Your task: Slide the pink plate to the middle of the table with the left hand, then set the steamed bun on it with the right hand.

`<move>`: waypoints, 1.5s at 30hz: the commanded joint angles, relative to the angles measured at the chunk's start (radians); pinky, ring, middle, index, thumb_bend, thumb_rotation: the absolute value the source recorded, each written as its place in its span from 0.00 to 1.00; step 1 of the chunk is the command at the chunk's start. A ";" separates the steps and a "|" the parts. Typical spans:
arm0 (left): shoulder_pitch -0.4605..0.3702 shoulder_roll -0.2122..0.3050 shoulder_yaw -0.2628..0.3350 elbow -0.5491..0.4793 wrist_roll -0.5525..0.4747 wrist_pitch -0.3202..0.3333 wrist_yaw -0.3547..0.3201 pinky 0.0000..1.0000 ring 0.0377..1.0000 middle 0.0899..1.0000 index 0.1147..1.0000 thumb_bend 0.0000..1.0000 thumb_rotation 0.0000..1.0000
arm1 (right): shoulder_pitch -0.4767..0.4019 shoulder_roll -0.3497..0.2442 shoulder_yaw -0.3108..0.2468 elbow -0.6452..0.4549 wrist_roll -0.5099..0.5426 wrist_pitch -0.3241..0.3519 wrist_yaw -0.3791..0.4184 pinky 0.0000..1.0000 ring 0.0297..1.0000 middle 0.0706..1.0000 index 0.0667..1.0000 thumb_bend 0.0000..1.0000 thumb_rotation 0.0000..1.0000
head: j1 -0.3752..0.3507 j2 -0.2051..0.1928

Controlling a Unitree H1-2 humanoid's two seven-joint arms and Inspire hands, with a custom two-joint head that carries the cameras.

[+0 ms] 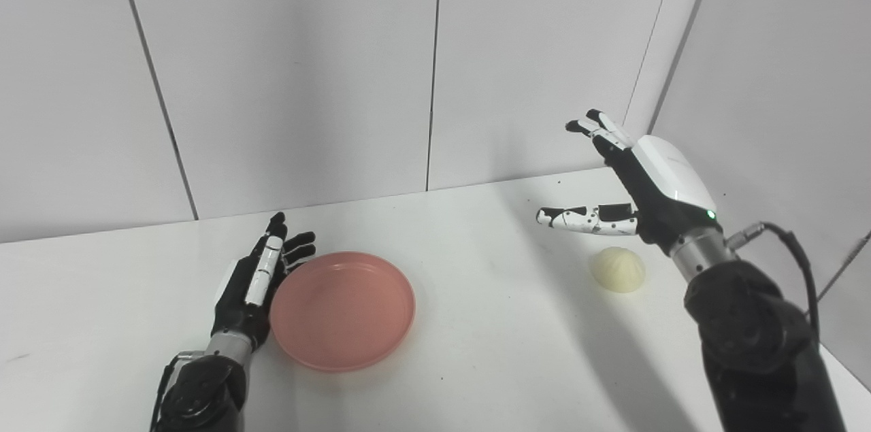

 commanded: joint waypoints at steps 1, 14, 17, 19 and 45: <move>0.010 0.004 -0.004 0.016 -0.001 0.048 -0.004 0.74 0.78 0.75 0.94 0.61 0.86 | -0.038 -0.030 -0.012 0.000 -0.046 -0.001 0.051 0.70 0.91 0.94 0.84 1.00 0.44 | -0.002 0.000; 0.011 0.008 -0.007 0.017 0.001 0.051 -0.011 0.75 0.77 0.74 0.95 0.61 0.85 | -0.049 -0.095 0.030 0.116 -0.160 -0.001 0.186 0.72 0.90 0.91 0.82 1.00 0.35 | 0.001 -0.001; 0.008 0.008 -0.007 0.026 0.002 0.051 -0.009 0.75 0.77 0.74 0.95 0.62 0.85 | -0.053 -0.078 0.019 0.151 -0.172 -0.001 0.192 0.61 0.87 0.92 0.83 1.00 0.33 | 0.002 -0.001; 0.008 0.008 -0.007 0.027 0.003 0.053 -0.007 0.75 0.77 0.74 0.95 0.62 0.84 | -0.058 -0.072 0.016 0.170 -0.182 -0.001 0.197 0.59 0.86 0.93 0.84 1.00 0.32 | 0.003 -0.002; 0.007 0.012 -0.008 0.041 -0.004 0.052 -0.029 0.75 0.76 0.74 0.96 0.63 0.82 | -0.101 -0.147 0.109 0.375 -0.242 -0.002 0.174 0.62 0.84 0.91 0.84 1.00 0.44 | 0.004 -0.003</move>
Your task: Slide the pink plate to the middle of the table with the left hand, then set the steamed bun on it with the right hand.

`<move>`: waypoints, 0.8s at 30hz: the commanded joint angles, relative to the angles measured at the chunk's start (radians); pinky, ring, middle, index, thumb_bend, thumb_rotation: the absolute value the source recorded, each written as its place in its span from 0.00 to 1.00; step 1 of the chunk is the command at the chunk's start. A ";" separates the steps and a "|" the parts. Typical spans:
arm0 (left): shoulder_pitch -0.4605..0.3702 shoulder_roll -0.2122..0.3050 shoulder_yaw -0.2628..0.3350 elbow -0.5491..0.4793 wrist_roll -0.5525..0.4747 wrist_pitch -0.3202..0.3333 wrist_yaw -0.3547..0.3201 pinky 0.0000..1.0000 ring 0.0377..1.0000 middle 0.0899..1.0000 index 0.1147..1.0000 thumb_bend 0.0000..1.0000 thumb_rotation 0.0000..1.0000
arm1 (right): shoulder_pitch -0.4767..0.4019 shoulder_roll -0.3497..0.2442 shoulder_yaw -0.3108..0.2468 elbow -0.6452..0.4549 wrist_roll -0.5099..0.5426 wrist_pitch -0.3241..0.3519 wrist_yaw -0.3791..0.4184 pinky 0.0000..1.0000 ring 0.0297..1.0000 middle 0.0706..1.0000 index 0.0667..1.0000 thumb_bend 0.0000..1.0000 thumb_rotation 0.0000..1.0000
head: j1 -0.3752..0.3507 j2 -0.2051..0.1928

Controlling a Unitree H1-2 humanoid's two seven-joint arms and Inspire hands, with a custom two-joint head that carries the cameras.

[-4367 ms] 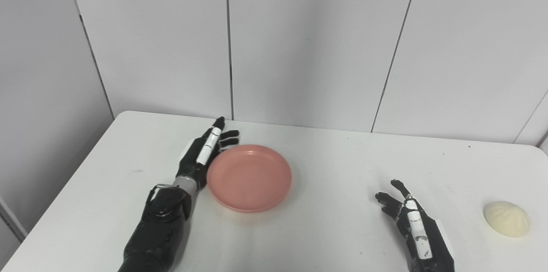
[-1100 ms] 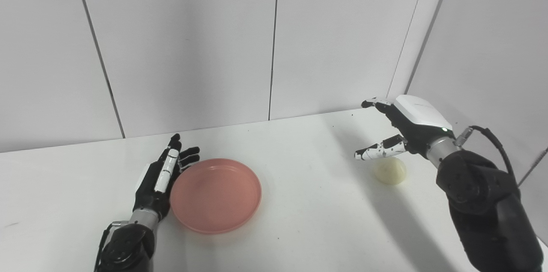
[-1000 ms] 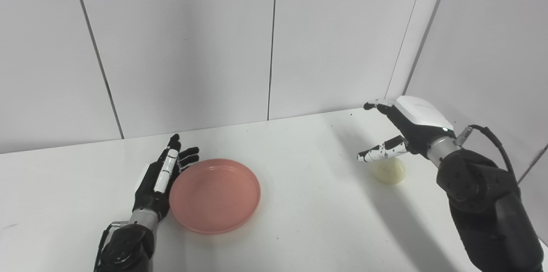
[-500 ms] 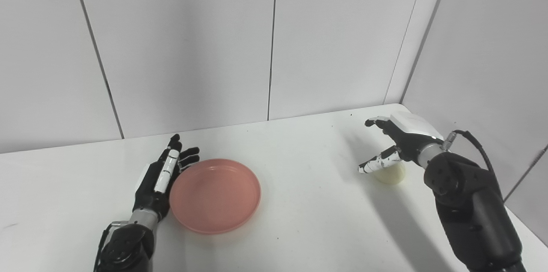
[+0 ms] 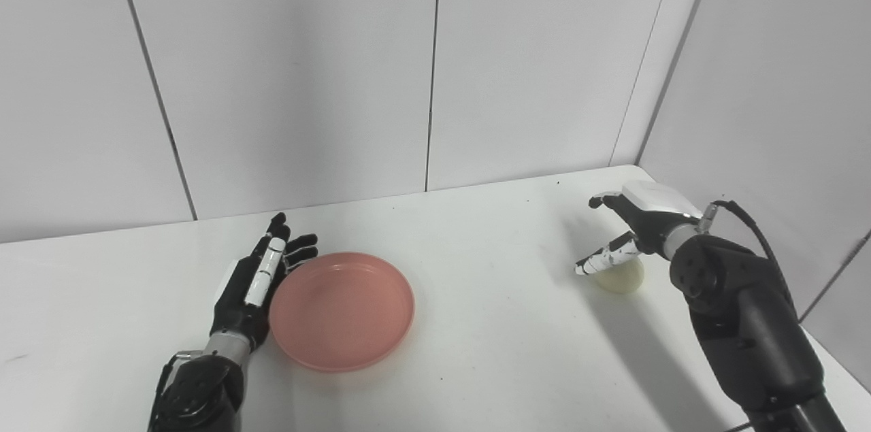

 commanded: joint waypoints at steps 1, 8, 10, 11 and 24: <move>0.011 0.004 -0.002 0.031 -0.004 0.053 -0.005 0.75 0.76 0.74 0.96 0.64 0.82 | -0.041 -0.043 -0.001 0.002 -0.010 -0.002 -0.031 0.61 0.83 0.91 0.84 1.00 0.44 | 0.001 0.000; 0.011 0.006 -0.002 0.034 -0.004 0.055 -0.013 0.75 0.76 0.74 0.96 0.64 0.82 | -0.039 -0.070 0.017 0.073 0.002 -0.003 -0.047 0.62 0.84 0.91 0.84 1.00 0.48 | 0.001 0.004; 0.010 0.007 -0.002 0.037 -0.005 0.055 -0.017 0.76 0.77 0.74 0.97 0.65 0.82 | -0.038 -0.077 0.025 0.099 0.010 -0.004 -0.065 0.64 0.85 0.91 0.84 1.00 0.49 | 0.003 0.002; 0.010 0.007 -0.002 0.038 -0.005 0.055 -0.018 0.76 0.77 0.74 0.97 0.65 0.82 | -0.037 -0.079 0.028 0.108 0.015 -0.004 -0.074 0.64 0.84 0.90 0.83 1.00 0.49 | 0.003 0.002; 0.002 0.006 0.000 0.060 -0.015 0.050 -0.036 0.77 0.76 0.74 0.98 0.65 0.82 | -0.047 -0.100 0.079 0.224 0.080 -0.003 -0.157 0.67 0.88 0.93 0.84 1.00 0.50 | 0.013 0.003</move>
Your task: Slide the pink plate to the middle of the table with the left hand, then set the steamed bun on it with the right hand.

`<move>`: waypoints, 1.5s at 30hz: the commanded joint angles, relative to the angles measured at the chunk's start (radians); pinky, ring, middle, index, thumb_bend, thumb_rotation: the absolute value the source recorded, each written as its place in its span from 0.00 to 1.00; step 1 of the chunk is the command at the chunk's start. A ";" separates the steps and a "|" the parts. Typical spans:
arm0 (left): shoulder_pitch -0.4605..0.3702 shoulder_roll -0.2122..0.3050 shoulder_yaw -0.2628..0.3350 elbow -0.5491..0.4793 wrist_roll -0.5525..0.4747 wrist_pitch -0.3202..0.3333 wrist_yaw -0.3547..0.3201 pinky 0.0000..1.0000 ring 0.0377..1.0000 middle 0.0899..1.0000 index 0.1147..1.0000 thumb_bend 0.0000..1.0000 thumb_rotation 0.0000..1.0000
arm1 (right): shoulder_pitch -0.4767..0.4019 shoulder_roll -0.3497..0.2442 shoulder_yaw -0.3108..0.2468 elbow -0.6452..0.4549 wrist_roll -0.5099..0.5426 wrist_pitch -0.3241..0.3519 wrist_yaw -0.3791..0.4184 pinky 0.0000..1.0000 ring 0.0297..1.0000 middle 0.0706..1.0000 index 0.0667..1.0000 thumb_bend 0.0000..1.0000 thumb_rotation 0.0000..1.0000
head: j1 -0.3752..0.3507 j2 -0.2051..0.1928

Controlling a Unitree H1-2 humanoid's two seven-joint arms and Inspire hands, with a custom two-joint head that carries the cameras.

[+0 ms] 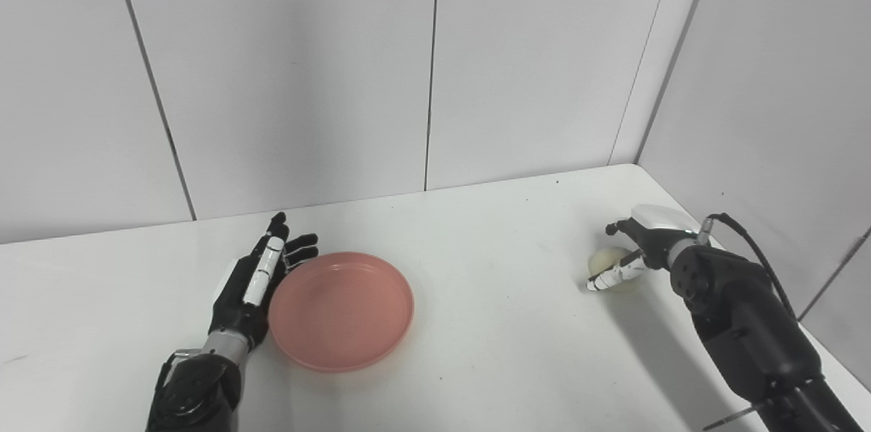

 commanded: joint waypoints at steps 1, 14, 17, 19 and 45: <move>0.014 0.004 -0.004 0.037 -0.003 0.051 -0.012 0.77 0.76 0.74 0.98 0.65 0.82 | -0.043 -0.043 -0.006 -0.004 0.010 -0.003 -0.043 0.67 0.88 0.93 0.84 1.00 0.50 | 0.001 0.000; 0.015 0.007 -0.006 0.041 -0.003 0.056 -0.018 0.76 0.76 0.73 0.97 0.65 0.82 | -0.034 -0.041 0.015 0.003 0.026 -0.002 -0.062 0.66 0.86 0.93 0.85 1.00 0.52 | 0.002 0.004; 0.016 0.006 -0.006 0.038 -0.004 0.058 -0.019 0.76 0.75 0.73 0.96 0.63 0.82 | -0.034 -0.044 0.015 0.006 0.025 -0.002 -0.064 0.66 0.86 0.93 0.85 1.00 0.52 | 0.003 0.005; 0.016 0.006 -0.006 0.039 -0.005 0.056 -0.021 0.76 0.75 0.72 0.96 0.63 0.82 | -0.034 -0.045 0.013 0.010 0.025 -0.002 -0.066 0.66 0.87 0.93 0.85 1.00 0.51 | 0.004 0.006; 0.020 0.017 -0.014 0.029 -0.012 0.059 -0.052 0.75 0.74 0.73 0.96 0.64 0.83 | -0.029 -0.056 0.009 0.034 0.014 -0.002 -0.043 0.66 0.87 0.92 0.83 1.00 0.51 | -0.002 0.015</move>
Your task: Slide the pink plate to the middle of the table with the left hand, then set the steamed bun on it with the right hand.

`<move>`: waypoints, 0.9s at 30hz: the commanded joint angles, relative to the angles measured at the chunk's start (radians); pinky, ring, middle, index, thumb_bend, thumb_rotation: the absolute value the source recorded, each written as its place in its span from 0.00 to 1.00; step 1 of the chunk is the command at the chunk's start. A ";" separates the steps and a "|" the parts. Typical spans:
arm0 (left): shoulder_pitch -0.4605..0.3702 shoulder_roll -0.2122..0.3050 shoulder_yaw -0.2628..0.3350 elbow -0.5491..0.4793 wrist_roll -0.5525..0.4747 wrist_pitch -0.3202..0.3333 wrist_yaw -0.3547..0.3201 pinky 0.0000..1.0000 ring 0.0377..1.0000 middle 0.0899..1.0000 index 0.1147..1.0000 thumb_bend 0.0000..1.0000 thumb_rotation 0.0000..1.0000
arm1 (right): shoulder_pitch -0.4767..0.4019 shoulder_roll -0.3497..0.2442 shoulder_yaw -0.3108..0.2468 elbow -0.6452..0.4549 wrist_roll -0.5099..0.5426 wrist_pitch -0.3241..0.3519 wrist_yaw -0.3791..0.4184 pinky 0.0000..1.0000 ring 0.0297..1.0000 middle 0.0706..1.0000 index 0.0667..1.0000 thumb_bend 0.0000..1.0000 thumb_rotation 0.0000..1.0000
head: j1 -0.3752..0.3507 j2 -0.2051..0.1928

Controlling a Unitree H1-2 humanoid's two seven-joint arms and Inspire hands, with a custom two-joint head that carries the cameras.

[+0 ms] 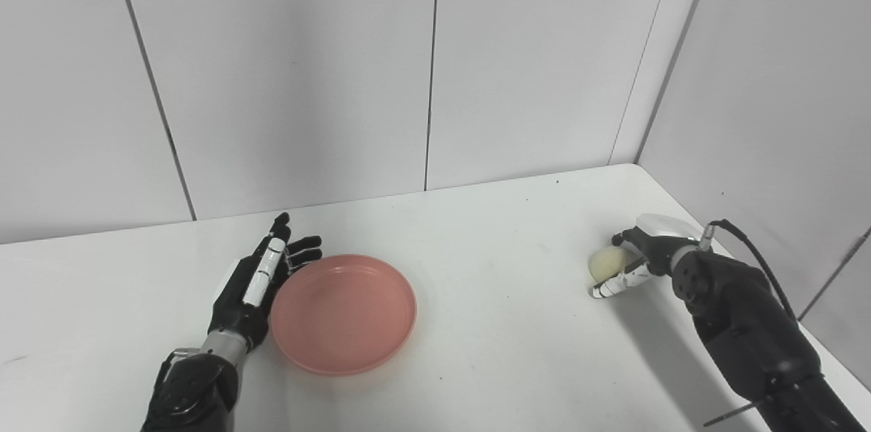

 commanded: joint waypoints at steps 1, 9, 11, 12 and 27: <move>0.021 0.002 -0.005 0.031 -0.001 0.058 -0.010 0.75 0.74 0.73 0.96 0.64 0.83 | -0.026 -0.044 -0.009 -0.023 -0.007 -0.002 -0.016 0.66 0.87 0.92 0.83 1.00 0.51 | 0.001 0.001; 0.018 0.003 -0.006 0.039 -0.001 0.052 -0.014 0.75 0.74 0.72 0.96 0.65 0.83 | -0.022 -0.052 -0.001 -0.034 0.000 -0.002 -0.006 0.68 0.88 0.92 0.83 1.00 0.49 | -0.001 0.004; 0.017 0.004 -0.007 0.040 0.001 0.052 -0.013 0.74 0.74 0.72 0.96 0.64 0.83 | -0.022 -0.055 0.006 -0.041 -0.003 -0.002 -0.004 0.67 0.86 0.91 0.82 1.00 0.48 | -0.002 0.004; 0.018 0.004 -0.007 0.038 0.000 0.055 -0.013 0.74 0.74 0.72 0.96 0.64 0.83 | -0.022 -0.054 0.006 -0.045 -0.005 -0.002 0.000 0.67 0.86 0.90 0.82 1.00 0.48 | -0.002 0.005; 0.014 0.009 -0.012 0.044 -0.002 0.059 -0.018 0.73 0.73 0.72 0.95 0.67 0.83 | -0.019 -0.031 -0.024 -0.043 -0.010 -0.001 0.004 0.45 0.54 0.60 0.73 1.00 0.39 | -0.003 0.008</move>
